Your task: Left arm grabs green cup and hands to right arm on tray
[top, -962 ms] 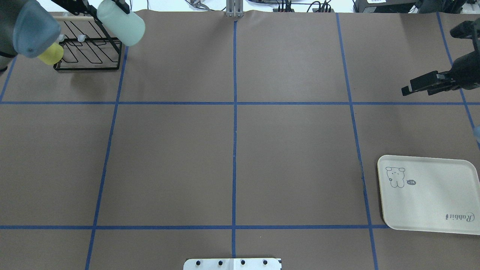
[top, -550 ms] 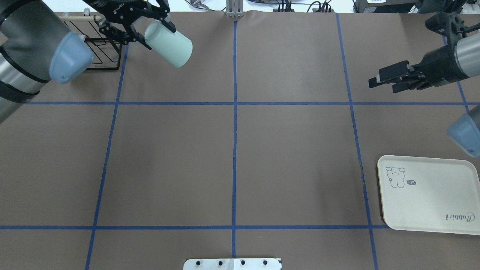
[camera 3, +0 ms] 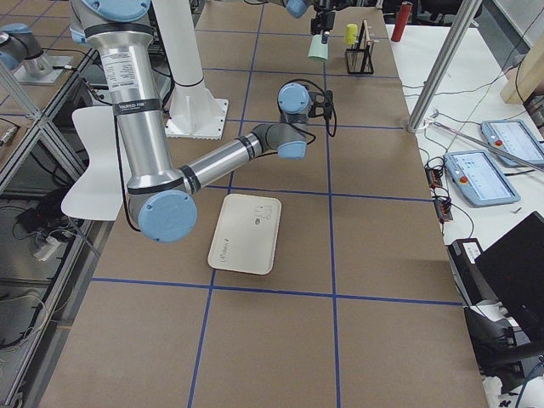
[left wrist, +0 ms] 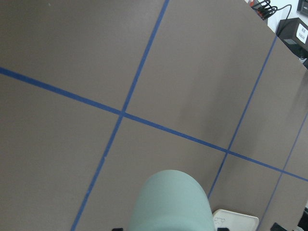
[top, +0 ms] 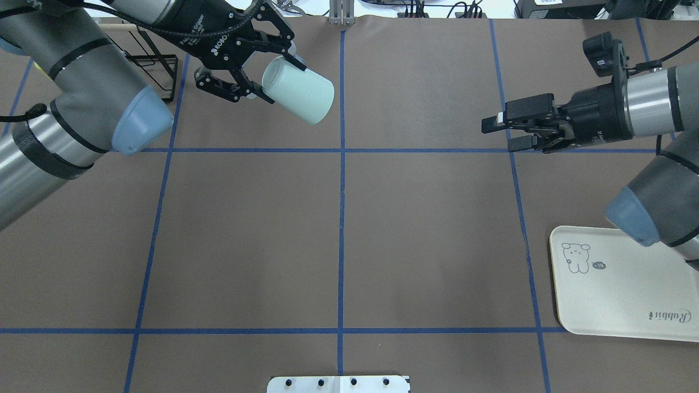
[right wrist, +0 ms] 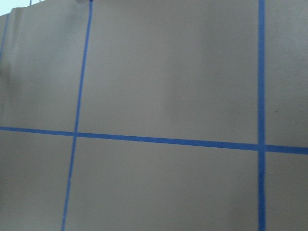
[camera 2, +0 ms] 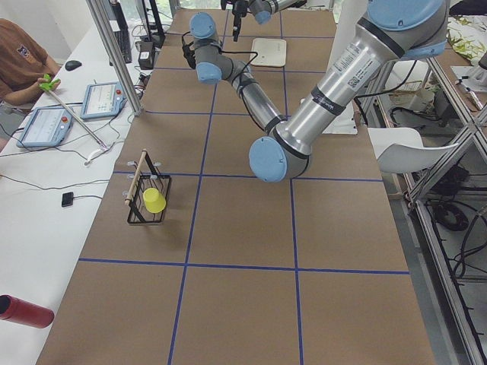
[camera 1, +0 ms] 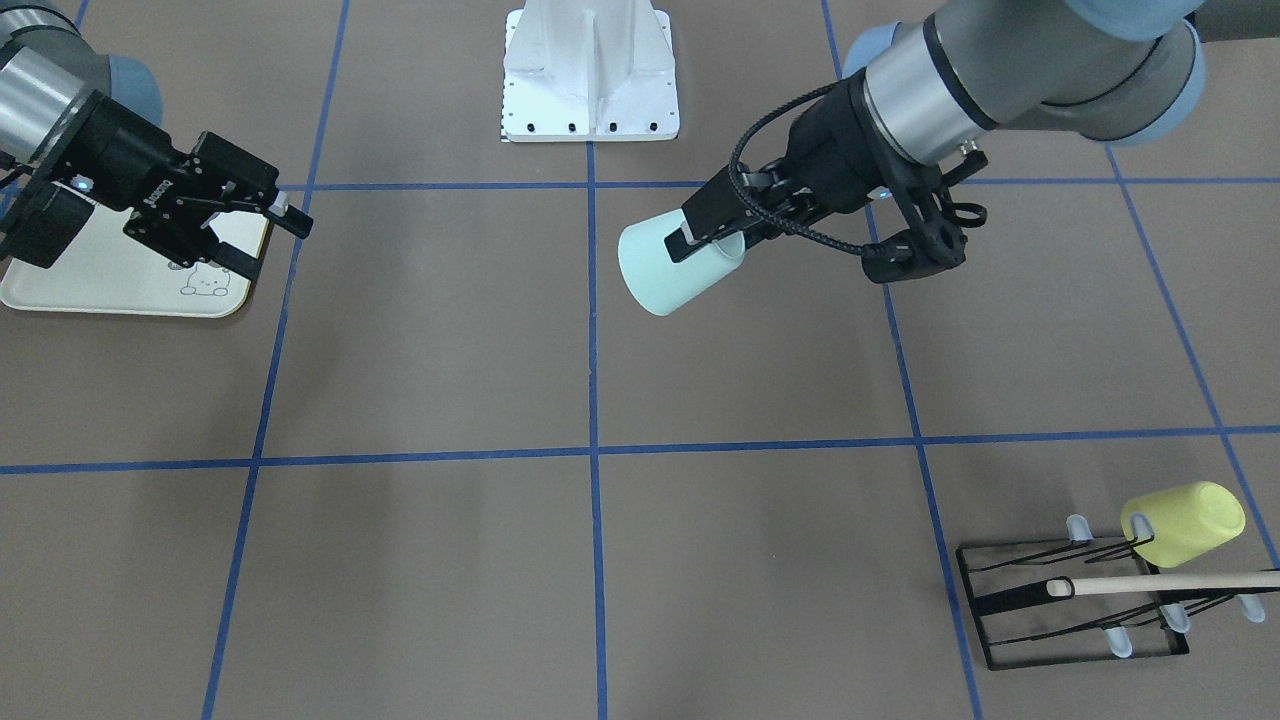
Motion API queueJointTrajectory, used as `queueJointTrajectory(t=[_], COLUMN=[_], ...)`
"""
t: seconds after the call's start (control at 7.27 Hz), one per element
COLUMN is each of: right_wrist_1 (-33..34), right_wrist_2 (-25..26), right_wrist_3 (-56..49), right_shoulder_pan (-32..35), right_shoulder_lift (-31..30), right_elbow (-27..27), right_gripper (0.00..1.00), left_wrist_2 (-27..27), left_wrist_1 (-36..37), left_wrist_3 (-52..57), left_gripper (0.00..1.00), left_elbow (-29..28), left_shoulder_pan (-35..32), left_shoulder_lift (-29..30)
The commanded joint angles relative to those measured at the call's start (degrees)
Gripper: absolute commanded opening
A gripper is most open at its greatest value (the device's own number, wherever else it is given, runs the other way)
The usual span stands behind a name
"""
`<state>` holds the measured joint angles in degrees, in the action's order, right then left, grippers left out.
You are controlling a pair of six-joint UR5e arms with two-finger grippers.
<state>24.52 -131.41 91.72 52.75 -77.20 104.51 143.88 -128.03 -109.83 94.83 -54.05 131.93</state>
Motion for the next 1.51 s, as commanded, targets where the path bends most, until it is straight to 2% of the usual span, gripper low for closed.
queueJointTrajectory(t=[0.0, 0.28, 0.55, 0.69, 0.96, 1.38], right_wrist_1=[-14.15, -23.42, -31.5, -36.77, -51.16, -53.95], right_wrist_2=[12.43, 18.53, 24.95, 27.93, 34.7, 36.14], right_wrist_3=[14.56, 20.67, 27.44, 30.5, 35.87, 36.33], right_shoulder_pan=[-7.97, -12.04, -14.86, -15.91, -18.46, -18.83], right_shoulder_lift=[1.61, 2.74, 3.98, 4.51, 6.52, 8.55], right_elbow=[-0.18, -1.32, -2.2, -4.12, -11.83, -12.05], right_gripper=[1.0, 1.0, 0.99, 0.99, 0.98, 0.96], left_wrist_2=[-2.7, -8.15, -8.79, -8.79, -8.88, -11.43], left_wrist_1=[-9.3, -17.57, -23.12, -24.18, -26.2, -26.66], left_wrist_3=[-9.23, -18.1, -24.09, -25.33, -27.7, -29.3], left_gripper=[0.0, 0.0, 0.0, 0.0, 0.0, 0.0], left_elbow=[-0.08, -0.17, -0.17, -0.17, -0.17, 0.09], left_shoulder_pan=[1.4, 3.59, 4.3, 4.39, 5.18, 8.7], left_shoulder_lift=[0.17, 0.17, 0.0, -0.09, 0.0, 0.09])
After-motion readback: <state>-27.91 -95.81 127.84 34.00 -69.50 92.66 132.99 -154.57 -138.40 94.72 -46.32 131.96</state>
